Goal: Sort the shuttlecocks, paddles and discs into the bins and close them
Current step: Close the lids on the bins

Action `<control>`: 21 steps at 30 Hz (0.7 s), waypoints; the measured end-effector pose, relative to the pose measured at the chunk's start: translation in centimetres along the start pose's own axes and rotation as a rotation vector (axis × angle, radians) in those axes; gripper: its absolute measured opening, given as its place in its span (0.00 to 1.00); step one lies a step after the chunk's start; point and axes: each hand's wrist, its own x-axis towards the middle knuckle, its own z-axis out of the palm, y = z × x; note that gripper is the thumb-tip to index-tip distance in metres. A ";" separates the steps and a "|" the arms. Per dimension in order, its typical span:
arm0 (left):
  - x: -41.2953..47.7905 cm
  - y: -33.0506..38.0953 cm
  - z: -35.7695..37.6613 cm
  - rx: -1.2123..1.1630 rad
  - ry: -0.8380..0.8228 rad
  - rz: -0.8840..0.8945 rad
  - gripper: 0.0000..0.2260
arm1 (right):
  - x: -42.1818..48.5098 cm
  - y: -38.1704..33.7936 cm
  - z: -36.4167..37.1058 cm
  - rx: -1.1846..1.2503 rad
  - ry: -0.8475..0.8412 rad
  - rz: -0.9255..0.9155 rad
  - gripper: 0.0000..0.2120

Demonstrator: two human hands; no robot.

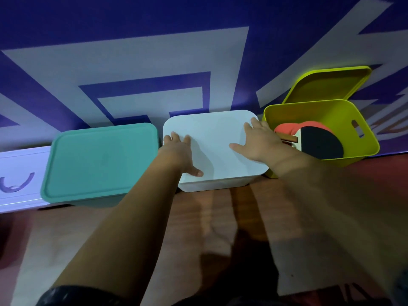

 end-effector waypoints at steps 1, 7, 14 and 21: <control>-0.1 0.3 -0.2 0.024 0.003 0.001 0.63 | 0.0 0.0 -0.2 -0.010 -0.009 0.000 0.48; 0.4 2.0 -1.1 0.227 -0.023 0.010 0.61 | -0.7 0.7 0.4 0.018 -0.035 -0.027 0.45; 0.2 2.7 -0.2 0.013 -0.074 -0.128 0.63 | -3.8 1.2 1.6 0.083 -0.024 -0.138 0.30; -2.0 5.8 -0.4 0.072 0.085 0.006 0.35 | -3.4 5.3 -2.2 0.299 0.073 -0.159 0.17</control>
